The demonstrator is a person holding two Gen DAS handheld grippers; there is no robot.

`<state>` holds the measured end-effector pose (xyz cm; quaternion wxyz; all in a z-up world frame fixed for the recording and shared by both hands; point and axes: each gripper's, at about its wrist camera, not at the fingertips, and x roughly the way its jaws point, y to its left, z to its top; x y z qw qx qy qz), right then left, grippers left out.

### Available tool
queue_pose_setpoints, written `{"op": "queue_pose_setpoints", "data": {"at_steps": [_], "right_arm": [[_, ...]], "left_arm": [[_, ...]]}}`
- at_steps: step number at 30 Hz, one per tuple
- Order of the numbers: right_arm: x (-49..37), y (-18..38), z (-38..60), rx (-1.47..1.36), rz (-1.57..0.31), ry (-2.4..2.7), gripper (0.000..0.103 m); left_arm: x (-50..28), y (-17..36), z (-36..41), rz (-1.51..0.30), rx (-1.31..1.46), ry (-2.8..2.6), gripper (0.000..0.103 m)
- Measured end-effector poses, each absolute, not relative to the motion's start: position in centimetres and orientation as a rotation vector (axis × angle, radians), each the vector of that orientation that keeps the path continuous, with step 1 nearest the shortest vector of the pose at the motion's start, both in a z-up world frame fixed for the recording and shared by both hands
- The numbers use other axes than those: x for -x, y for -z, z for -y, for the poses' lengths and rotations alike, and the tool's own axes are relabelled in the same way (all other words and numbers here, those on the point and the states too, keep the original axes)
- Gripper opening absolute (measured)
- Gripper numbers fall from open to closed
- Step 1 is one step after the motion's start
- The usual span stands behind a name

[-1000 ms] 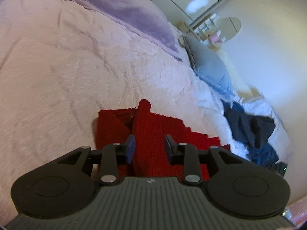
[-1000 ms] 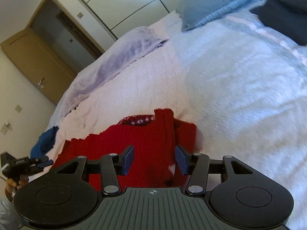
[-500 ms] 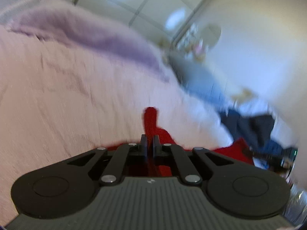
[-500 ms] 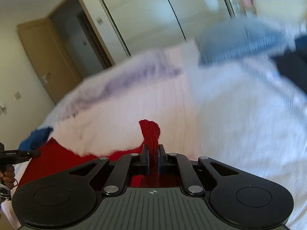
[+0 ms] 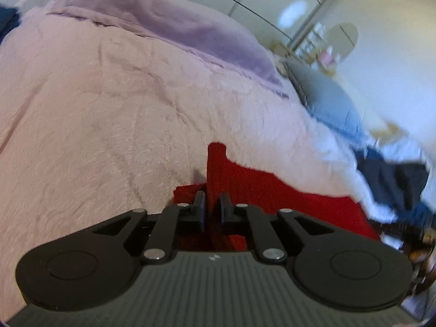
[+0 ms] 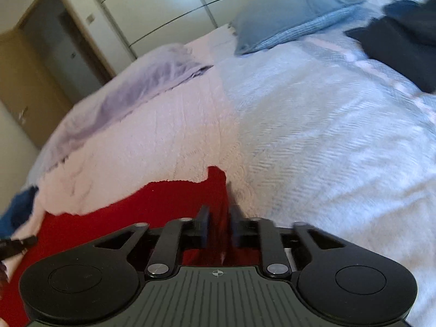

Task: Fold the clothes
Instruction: 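Grasp the folded red sweater's edge with both grippers and lift it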

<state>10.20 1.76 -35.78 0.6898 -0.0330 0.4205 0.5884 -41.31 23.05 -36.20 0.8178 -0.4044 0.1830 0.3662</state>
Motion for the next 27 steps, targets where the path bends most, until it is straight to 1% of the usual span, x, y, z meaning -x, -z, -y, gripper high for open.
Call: {"op": "queue_pose_setpoints", "data": {"at_steps": [1, 2, 3, 4, 9, 11, 13, 14, 16, 17, 18, 22, 25, 27], "right_arm": [[-10.1, 35.2, -0.6, 0.041, -0.940, -1.325, 0.033], [-9.9, 34.7, 0.7, 0.004, -0.945, -1.335, 0.037], [-9.6, 34.3, 2.3, -0.036, -0.956, -1.345, 0.042], [-9.3, 34.1, 3.9, -0.071, -0.972, -1.354, 0.044], [-7.1, 34.5, 11.5, -0.159, -1.039, -1.342, 0.045], [-6.1, 35.0, 13.5, -0.196, -1.066, -1.327, 0.045], [-5.2, 35.1, 14.3, -0.212, -1.085, -1.333, 0.045], [-4.9, 35.3, 14.4, -0.211, -1.092, -1.339, 0.045], [-4.2, 35.4, 14.2, -0.202, -1.106, -1.344, 0.045], [-3.8, 35.6, 13.9, -0.190, -1.112, -1.347, 0.033], [-3.4, 35.5, 13.7, -0.163, -1.104, -1.345, 0.010], [-3.2, 34.3, 14.7, -0.165, -1.006, -1.271, 0.008], [-3.8, 36.1, 15.4, -0.199, -1.058, -1.241, 0.008], [-3.4, 37.8, 14.7, -0.148, -1.093, -1.210, 0.009]], "left_arm": [[42.2, 35.8, -22.4, -0.374, 0.881, -0.785, 0.020], [43.1, 35.4, -21.7, -0.359, 0.899, -0.792, 0.024], [44.1, 35.1, -20.6, -0.346, 0.918, -0.787, 0.025], [45.2, 34.9, -19.4, -0.333, 0.937, -0.779, 0.026], [48.6, 35.0, -13.3, -0.284, 1.010, -0.732, 0.039], [49.4, 35.4, -11.3, -0.241, 1.040, -0.697, 0.042], [49.6, 35.9, -10.0, -0.199, 1.059, -0.648, 0.043], [49.5, 36.1, -9.8, -0.197, 1.060, -0.638, 0.043], [48.6, 36.4, -9.4, -0.226, 1.042, -0.615, 0.035], [48.0, 36.5, -9.4, -0.247, 1.021, -0.603, 0.009], [47.5, 36.4, -9.4, -0.284, 0.988, -0.612, 0.005], [47.3, 34.7, -8.8, -0.306, 0.845, -0.643, 0.005], [47.5, 36.1, -8.9, -0.376, 0.859, -0.673, 0.006], [47.9, 37.7, -8.9, -0.411, 0.912, -0.697, 0.012]]}}
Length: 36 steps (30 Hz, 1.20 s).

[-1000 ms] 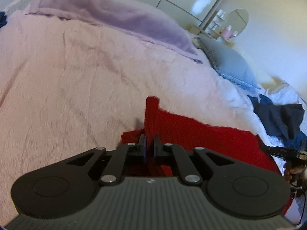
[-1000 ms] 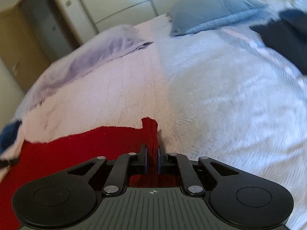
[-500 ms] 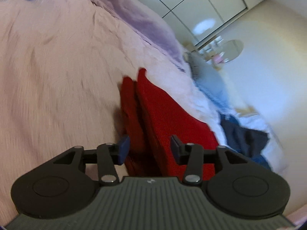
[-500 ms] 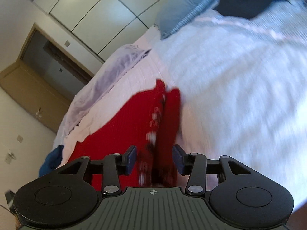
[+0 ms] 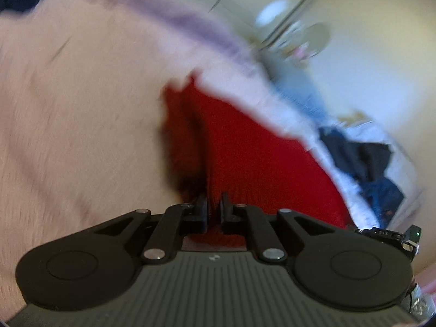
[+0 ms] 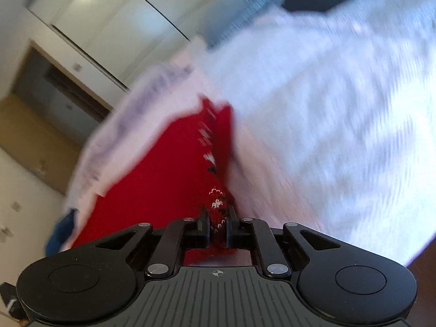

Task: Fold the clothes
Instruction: 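Grasp the folded red sweater's edge with both grippers and lift it, then lay the red sweater flat on the bed and open both grippers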

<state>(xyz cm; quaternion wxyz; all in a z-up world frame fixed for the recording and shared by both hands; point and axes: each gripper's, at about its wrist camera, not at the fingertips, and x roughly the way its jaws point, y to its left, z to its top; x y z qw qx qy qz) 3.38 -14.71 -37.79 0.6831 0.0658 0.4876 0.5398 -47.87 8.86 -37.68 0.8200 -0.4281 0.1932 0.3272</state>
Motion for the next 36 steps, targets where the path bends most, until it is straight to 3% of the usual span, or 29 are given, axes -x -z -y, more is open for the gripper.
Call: {"op": "queue_pose_setpoints", "data": {"at_steps": [2, 3, 4, 5, 6, 13, 20, 22, 23, 24, 25, 29, 36], "right_arm": [[-3.0, 38.3, 14.3, -0.104, -1.101, -1.201, 0.010], [-2.9, 37.8, 14.2, -0.095, -1.092, -1.205, 0.016], [-2.9, 37.2, 14.2, -0.080, -1.082, -1.208, 0.024], [-3.0, 36.4, 14.0, -0.050, -1.069, -1.212, 0.041], [-3.1, 35.7, 13.9, -0.023, -1.046, -1.217, 0.051], [-5.8, 32.9, 10.5, -0.026, -0.910, -1.298, 0.052], [-8.9, 35.8, 2.3, -0.036, -0.977, -1.318, 0.052], [-9.4, 36.5, 0.8, -0.024, -0.980, -1.323, 0.052], [-9.5, 36.7, 0.3, -0.018, -0.976, -1.337, 0.047], [-9.5, 36.9, -0.2, -0.004, -0.965, -1.349, 0.012], [-9.5, 36.9, -0.6, 0.018, -0.946, -1.356, 0.008], [-9.3, 36.4, 0.1, 0.049, -0.827, -1.316, 0.005], [-8.0, 37.9, -0.8, 0.149, -0.845, -1.271, 0.006]], "left_arm": [[48.5, 37.5, -8.5, -0.400, 0.924, -0.715, 0.019], [48.6, 37.0, -8.4, -0.403, 0.912, -0.727, 0.023], [48.7, 36.4, -8.4, -0.407, 0.896, -0.738, 0.023], [48.8, 35.8, -8.4, -0.411, 0.879, -0.750, 0.025], [48.9, 35.2, -8.6, -0.411, 0.861, -0.758, 0.026], [46.8, 31.4, -13.3, -0.394, 0.765, -0.797, 0.036], [39.9, 34.3, -20.2, -0.501, 0.787, -0.824, 0.039], [39.0, 35.3, -21.3, -0.498, 0.805, -0.807, 0.035], [38.7, 35.6, -21.7, -0.500, 0.805, -0.799, 0.028], [38.4, 36.0, -22.0, -0.502, 0.795, -0.795, 0.003], [38.2, 36.1, -22.2, -0.499, 0.779, -0.800, 0.004], [37.9, 36.3, -21.9, -0.518, 0.647, -0.853, 0.005], [35.7, 36.6, -21.1, -0.636, 0.520, -0.893, 0.008]]}}
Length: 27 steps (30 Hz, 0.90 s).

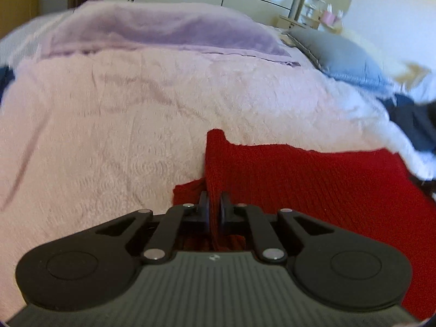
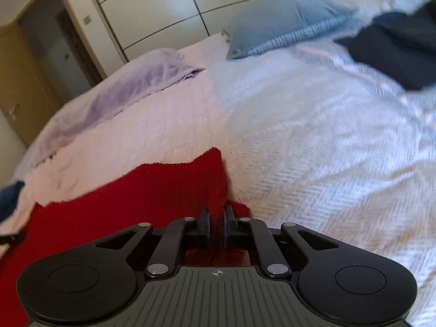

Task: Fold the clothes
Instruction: 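Lay the red sweater flat on the bed and open both grippers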

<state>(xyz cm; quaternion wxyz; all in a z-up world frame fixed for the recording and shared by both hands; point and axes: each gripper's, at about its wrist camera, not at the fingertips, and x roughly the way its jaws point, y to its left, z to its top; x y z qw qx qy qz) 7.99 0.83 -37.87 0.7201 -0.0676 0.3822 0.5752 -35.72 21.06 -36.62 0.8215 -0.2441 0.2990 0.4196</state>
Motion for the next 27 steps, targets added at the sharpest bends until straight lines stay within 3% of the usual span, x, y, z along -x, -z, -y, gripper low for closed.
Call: {"op": "queue_pose_setpoints", "data": {"at_steps": [4, 11, 20, 22, 27], "right_arm": [[-7.2, 36.8, -0.8, 0.170, -0.828, -1.257, 0.012], [-5.3, 34.5, 0.5, 0.184, -0.761, -1.243, 0.031], [-0.5, 31.0, 4.6, 0.226, -0.599, -1.288, 0.032], [1.9, 31.2, 6.1, 0.280, -0.550, -1.326, 0.032], [4.9, 36.0, 8.5, 0.475, -0.522, -1.292, 0.032]], "left_arm": [[35.1, 35.6, -20.4, -0.674, 0.467, -0.927, 0.012], [35.3, 33.7, -19.3, -0.718, 0.396, -0.997, 0.012], [37.4, 30.3, -14.3, -0.630, 0.355, -1.017, 0.011], [37.8, 29.9, -12.1, -0.589, 0.361, -0.960, 0.006], [38.0, 34.4, -8.2, -0.654, 0.417, -0.884, 0.004]]}}
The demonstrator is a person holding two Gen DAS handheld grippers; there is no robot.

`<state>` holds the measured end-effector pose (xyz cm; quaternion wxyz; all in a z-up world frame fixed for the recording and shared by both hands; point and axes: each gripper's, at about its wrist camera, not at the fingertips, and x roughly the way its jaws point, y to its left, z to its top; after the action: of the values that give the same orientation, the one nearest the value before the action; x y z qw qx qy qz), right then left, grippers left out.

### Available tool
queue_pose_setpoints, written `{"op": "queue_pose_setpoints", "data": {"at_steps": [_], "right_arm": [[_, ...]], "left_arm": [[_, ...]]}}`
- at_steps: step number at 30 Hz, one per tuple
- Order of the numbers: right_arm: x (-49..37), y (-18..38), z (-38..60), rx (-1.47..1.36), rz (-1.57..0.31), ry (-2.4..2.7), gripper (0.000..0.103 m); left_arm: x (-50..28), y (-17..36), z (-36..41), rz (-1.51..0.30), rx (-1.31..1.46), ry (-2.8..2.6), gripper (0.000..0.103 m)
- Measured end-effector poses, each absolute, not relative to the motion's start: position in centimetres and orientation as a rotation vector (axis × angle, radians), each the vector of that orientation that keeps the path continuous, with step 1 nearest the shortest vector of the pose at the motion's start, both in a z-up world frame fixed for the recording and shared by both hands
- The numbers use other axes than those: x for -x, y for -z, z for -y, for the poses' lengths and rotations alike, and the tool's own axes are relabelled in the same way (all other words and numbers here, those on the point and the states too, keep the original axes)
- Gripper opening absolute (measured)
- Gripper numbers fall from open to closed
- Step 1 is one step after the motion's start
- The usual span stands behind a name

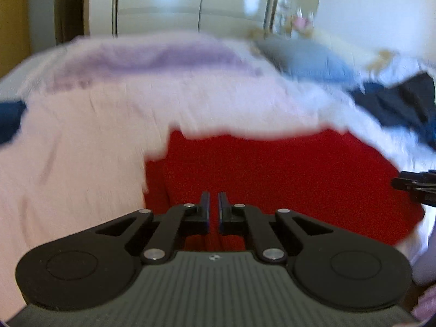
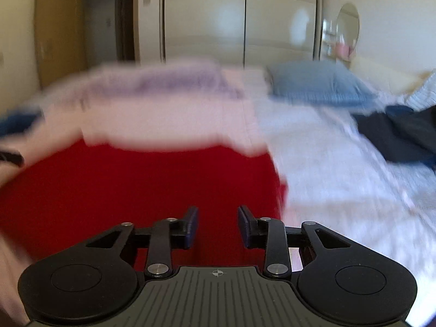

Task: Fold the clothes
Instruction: 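Lay the red sweater flat on the bed and open both grippers, then pull both open grippers back from the folded red sweater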

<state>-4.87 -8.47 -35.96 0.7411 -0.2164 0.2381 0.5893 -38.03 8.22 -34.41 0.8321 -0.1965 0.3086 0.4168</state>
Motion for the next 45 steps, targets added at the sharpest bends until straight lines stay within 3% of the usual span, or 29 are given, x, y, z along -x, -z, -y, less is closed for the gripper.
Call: {"op": "queue_pose_setpoints", "data": {"at_steps": [3, 9, 17, 29, 32, 45], "right_arm": [[3.9, 38.0, 9.9, 0.479, -0.557, -1.236, 0.032], [3.8, 35.9, 12.5, 0.394, -0.573, -1.162, 0.033], [5.3, 37.7, 13.2, 0.395, -0.686, -1.181, 0.033], [10.2, 33.6, 19.4, 0.309, -0.760, -1.141, 0.033], [11.8, 32.8, 20.6, 0.295, -0.754, -1.161, 0.033], [16.1, 29.5, 25.7, 0.238, -0.674, -1.213, 0.034]], "left_arm": [[39.3, 35.6, -7.2, -0.614, 0.442, -0.913, 0.004], [40.4, 33.6, -4.6, -0.552, 0.458, -0.958, 0.005], [39.3, 34.7, -1.4, -0.634, 0.507, -1.040, 0.005], [40.0, 32.0, 5.0, -0.695, 0.517, -1.125, 0.008], [40.0, 31.2, 7.2, -0.685, 0.485, -1.114, 0.016], [41.0, 27.7, 14.2, -0.606, 0.382, -1.070, 0.017]]}}
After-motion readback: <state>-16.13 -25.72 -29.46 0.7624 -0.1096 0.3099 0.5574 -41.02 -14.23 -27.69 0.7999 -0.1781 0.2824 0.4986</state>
